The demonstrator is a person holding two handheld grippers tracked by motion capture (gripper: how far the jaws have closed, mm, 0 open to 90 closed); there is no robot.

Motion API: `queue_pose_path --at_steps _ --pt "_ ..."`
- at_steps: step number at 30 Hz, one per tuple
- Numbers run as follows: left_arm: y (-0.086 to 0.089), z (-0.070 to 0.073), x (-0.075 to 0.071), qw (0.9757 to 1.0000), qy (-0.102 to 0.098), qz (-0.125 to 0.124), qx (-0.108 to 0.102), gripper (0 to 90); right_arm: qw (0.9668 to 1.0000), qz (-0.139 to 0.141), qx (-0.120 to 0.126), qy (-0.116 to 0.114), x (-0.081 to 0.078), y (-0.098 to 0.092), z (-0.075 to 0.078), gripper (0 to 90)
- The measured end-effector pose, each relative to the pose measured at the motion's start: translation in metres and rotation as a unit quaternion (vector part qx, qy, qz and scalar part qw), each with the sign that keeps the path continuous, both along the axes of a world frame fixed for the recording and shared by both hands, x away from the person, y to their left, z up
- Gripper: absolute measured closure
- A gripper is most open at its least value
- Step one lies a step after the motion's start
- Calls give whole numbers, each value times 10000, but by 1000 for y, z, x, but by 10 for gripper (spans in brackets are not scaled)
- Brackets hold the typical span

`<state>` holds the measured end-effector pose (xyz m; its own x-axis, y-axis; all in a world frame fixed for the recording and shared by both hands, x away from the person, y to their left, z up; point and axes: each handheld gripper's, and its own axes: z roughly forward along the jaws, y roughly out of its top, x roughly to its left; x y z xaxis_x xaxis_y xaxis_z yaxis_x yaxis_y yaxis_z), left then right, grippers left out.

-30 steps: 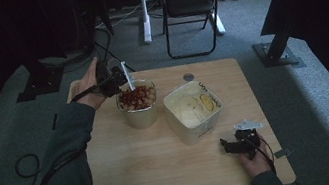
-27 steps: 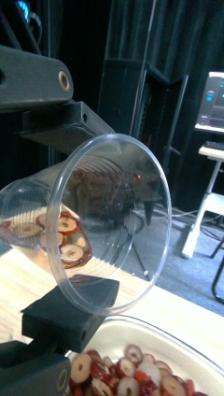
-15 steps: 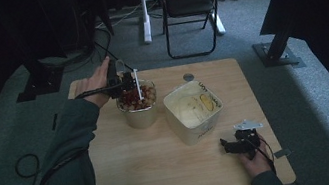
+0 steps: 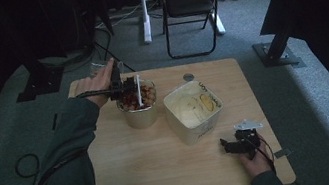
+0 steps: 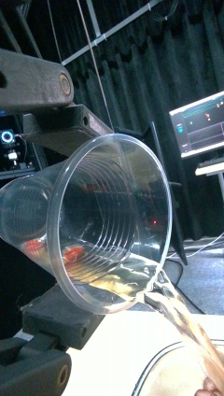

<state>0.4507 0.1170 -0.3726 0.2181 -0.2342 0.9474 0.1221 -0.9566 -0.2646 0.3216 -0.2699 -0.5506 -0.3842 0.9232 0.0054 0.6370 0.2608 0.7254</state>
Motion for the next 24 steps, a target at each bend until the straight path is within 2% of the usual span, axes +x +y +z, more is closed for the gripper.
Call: queue_pose_path --at_steps 8,24 --pt "1 -2 0 9999 -27 20 148 324 10000 0 0 1 0 0 0 130" --pt "1 -4 0 9995 -47 1 306 325 10000 -1 0 2 0 0 0 130"
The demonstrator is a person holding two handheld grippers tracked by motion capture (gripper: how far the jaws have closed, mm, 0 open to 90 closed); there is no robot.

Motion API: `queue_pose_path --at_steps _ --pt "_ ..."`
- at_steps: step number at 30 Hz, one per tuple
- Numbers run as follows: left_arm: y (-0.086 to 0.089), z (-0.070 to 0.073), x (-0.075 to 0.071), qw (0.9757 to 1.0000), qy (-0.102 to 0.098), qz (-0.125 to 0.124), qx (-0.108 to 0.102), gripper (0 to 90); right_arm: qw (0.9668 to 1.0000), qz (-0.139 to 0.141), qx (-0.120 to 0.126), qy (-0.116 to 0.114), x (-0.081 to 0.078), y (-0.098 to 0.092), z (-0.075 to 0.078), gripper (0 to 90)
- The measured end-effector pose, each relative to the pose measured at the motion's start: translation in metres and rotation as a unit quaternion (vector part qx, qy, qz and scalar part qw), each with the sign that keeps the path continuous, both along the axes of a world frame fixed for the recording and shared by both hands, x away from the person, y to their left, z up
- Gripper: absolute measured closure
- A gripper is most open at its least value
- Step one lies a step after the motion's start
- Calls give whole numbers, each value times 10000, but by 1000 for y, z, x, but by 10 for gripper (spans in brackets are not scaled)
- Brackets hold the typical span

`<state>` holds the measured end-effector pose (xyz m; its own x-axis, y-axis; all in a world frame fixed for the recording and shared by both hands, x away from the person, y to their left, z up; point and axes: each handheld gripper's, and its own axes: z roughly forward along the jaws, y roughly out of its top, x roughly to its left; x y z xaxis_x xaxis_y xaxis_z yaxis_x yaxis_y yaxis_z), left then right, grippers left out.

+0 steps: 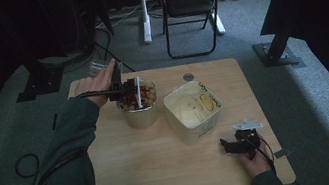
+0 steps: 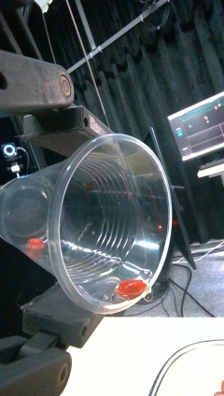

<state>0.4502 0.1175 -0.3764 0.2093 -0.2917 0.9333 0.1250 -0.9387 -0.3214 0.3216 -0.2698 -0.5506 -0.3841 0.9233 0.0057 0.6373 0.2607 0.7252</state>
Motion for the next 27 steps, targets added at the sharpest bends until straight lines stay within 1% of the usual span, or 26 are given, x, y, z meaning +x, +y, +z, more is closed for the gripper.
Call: queue_pose_path --at_steps 6,10,12,13,14,15,16,17,18,20,21,23,25,26,27 --pt "-1 0 0 10000 -7 6 50 325 10000 0 1 1 0 0 0 130" --pt "-2 -2 0 10000 7 -2 39 325 10000 -1 0 1 0 0 0 130" --pt "-3 -1 -1 10000 10 -32 4 326 10000 0 0 0 0 0 0 130" --pt "-5 0 -3 9999 4 -110 -48 330 10000 0 -1 0 0 0 0 130" --pt "-4 0 -1 9999 47 -81 -130 330 10000 0 -1 0 0 0 0 130" --pt "-4 0 1 10000 0 30 7 330 10000 0 0 0 0 0 0 130" --pt "-3 -1 0 10000 -52 -39 28 332 10000 1 0 0 0 0 0 130" --pt "-4 1 -1 10000 38 -28 -80 332 10000 5 -1 2 0 0 0 130" --pt "-4 0 -1 10000 -77 -53 5 332 10000 5 -1 2 0 0 0 130" --pt "-6 2 -3 9999 -72 -45 65 334 10000 10 1 6 0 0 0 130" --pt "-7 4 -5 9998 -93 -144 -47 334 10000 10 1 5 0 0 0 130" --pt "-9 6 -4 9999 -102 -114 -27 334 10000 9 0 7 0 0 0 129" --pt "-12 6 -3 9999 -43 -116 25 333 10000 11 2 10 0 0 0 130" --pt "-13 7 -4 9999 -42 -150 -38 333 10000 14 1 8 0 0 0 130" --pt "-14 6 -4 9999 -76 -135 -24 333 10000 14 1 8 0 0 0 130"
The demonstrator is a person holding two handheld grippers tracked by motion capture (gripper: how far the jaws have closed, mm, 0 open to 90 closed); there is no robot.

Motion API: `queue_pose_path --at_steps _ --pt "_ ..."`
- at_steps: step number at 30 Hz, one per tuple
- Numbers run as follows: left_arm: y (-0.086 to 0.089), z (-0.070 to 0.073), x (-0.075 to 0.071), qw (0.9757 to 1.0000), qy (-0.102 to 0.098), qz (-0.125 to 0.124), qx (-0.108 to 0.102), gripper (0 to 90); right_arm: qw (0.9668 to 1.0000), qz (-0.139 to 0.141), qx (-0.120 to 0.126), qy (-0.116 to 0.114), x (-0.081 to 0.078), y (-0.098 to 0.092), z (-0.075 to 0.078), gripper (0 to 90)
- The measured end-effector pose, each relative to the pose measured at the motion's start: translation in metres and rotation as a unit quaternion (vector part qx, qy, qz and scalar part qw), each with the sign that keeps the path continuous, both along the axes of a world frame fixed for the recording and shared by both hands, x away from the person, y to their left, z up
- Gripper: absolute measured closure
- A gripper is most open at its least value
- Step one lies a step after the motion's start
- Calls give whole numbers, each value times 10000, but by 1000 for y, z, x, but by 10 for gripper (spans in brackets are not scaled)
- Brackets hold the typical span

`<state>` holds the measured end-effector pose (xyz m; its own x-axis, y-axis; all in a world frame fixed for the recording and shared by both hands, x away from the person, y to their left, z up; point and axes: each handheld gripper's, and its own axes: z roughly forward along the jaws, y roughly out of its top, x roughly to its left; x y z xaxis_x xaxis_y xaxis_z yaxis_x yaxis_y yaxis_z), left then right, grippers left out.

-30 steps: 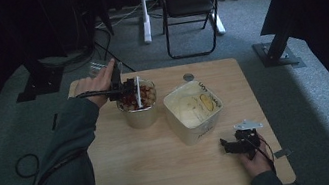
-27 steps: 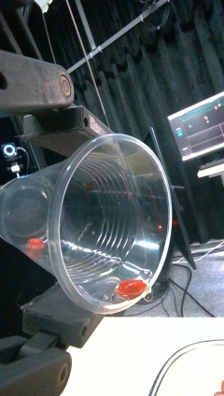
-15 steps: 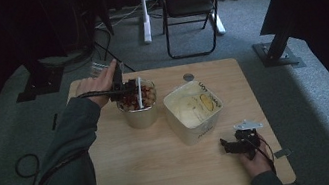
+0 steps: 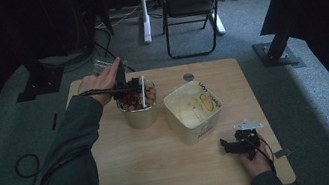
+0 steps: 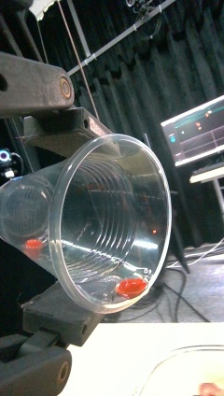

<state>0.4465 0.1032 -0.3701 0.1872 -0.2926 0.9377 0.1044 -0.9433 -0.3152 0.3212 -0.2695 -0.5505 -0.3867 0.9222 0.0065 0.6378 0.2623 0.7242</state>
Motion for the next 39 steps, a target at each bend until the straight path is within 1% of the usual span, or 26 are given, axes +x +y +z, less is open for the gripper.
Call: queue_pose_path --at_steps 1,5,6,7,8,9,10,11,12,13,14,15,16,17,20,23,24,26,28,29,30,34,36,37,38,39 --pt "-1 0 -1 10000 -15 -44 59 333 10000 0 0 0 0 0 0 129" --pt "-3 1 -2 9999 -68 -146 25 335 10000 1 0 -1 0 0 0 130" --pt "-2 2 0 9998 18 -87 -175 335 10000 0 0 0 0 0 0 130" --pt "-1 0 3 10000 -47 54 -51 335 10000 0 0 0 0 0 0 130" --pt "1 -1 2 9999 18 -67 -98 337 10000 1 -1 2 0 0 0 130" --pt "1 -4 0 10000 -37 -85 18 337 10000 0 1 -1 0 0 0 130" --pt "2 -4 0 9999 94 -27 -116 341 10000 0 3 -4 0 0 0 130" --pt "2 -4 0 9999 94 -27 -116 340 10000 0 3 -4 0 0 0 130" --pt "2 -6 0 10000 0 -9 17 340 10000 -1 2 -4 0 0 0 129" --pt "2 -5 -1 9999 74 -70 -78 340 10000 -1 2 -4 0 0 0 129" --pt "2 -6 1 10000 36 46 -18 340 10000 -1 2 -4 0 0 0 129" --pt "2 -6 -1 10000 43 -18 25 339 10000 -1 2 -4 0 0 0 130" --pt "1 -4 0 9999 110 -4 -100 338 10000 -1 2 -4 0 0 0 129" --pt "1 -5 0 10000 48 22 -67 338 10000 -1 2 -4 0 0 0 129" --pt "2 -5 3 9997 63 57 -211 334 10000 -2 1 -4 0 0 0 129" --pt "3 -3 3 9989 72 17 -459 329 10000 -1 2 -4 0 0 0 129" --pt "3 -2 3 9978 140 29 -648 329 10000 -1 2 -4 0 0 0 129" --pt "3 0 2 9963 157 -28 -842 324 10000 -1 3 -4 0 0 0 130" --pt "3 5 0 9919 280 -60 -1237 322 10000 -3 3 -3 0 0 0 130" --pt "3 5 0 9919 280 -60 -1237 320 10000 -3 3 -3 0 0 0 130" --pt "4 13 -1 9794 437 -83 -1968 318 10000 -2 3 -3 0 0 0 130" --pt "5 20 0 9688 549 -100 -2415 314 10000 -3 4 -3 0 0 0 130" --pt "5 22 0 9616 662 -84 -2660 313 10000 -1 4 -2 0 0 0 130" --pt "5 22 0 9616 662 -84 -2660 312 10000 -2 4 -3 0 0 0 129" --pt "6 25 0 9525 710 -109 -2958 312 10000 -2 5 -3 0 0 0 130" --pt "6 26 -1 9461 747 -113 -3150 312 10000 -2 3 -3 0 0 0 130"
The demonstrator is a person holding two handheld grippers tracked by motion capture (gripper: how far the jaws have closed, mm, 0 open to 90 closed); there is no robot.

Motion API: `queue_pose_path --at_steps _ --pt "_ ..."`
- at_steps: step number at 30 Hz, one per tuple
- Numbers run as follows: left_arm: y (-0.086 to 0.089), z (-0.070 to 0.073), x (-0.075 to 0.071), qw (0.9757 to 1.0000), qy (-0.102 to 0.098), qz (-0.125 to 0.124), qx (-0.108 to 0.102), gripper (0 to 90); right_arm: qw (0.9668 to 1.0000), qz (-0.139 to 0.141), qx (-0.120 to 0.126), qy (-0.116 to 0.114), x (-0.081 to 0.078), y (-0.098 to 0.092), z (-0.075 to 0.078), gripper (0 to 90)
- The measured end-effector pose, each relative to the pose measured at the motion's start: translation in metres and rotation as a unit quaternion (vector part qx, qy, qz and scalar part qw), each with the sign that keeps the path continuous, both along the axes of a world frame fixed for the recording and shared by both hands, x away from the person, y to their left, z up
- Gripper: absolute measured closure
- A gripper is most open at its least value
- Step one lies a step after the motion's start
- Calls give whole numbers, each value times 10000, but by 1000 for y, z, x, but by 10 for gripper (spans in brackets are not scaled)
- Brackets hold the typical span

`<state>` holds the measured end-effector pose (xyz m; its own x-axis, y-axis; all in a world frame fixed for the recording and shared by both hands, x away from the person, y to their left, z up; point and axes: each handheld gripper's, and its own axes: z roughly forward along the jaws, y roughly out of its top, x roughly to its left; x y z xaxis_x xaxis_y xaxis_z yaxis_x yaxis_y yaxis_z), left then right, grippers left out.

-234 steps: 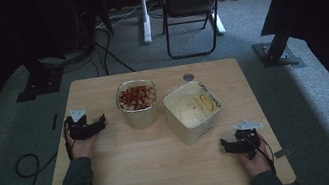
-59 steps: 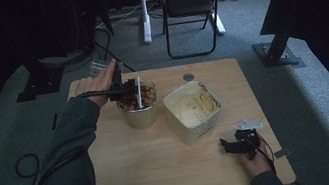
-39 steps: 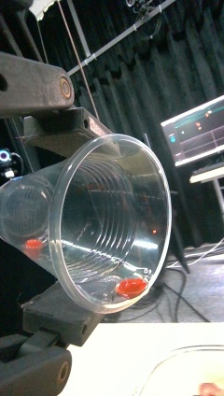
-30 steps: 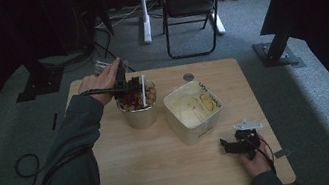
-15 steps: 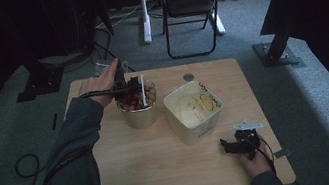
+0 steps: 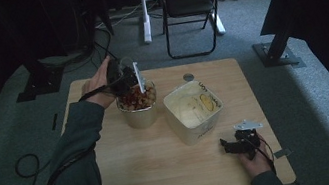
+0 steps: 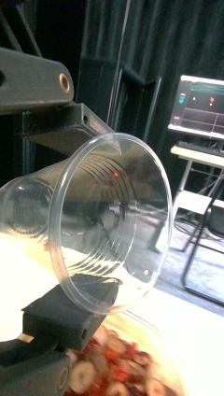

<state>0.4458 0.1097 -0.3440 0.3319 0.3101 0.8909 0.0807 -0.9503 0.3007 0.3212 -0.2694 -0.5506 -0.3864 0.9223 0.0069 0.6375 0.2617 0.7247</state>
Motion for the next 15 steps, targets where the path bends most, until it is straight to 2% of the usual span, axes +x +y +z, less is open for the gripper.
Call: queue_pose_path --at_steps 2,3,8,12,14,15 --pt "0 0 0 10000 0 0 0 312 10000 0 0 0 0 0 0 130" --pt "2 2 0 9993 93 -37 -370 312 10000 0 0 0 0 0 0 130" --pt "3 4 2 9971 241 -34 -724 309 10000 1 -2 -2 0 0 0 129" --pt "4 4 2 9931 360 -74 -1117 307 10000 5 -3 -2 0 0 0 130" --pt "3 5 1 9909 432 -137 -1264 304 10000 6 -6 -4 0 0 0 130" --pt "2 4 0 9908 445 -142 -1266 304 10000 12 -13 -11 0 0 0 130"
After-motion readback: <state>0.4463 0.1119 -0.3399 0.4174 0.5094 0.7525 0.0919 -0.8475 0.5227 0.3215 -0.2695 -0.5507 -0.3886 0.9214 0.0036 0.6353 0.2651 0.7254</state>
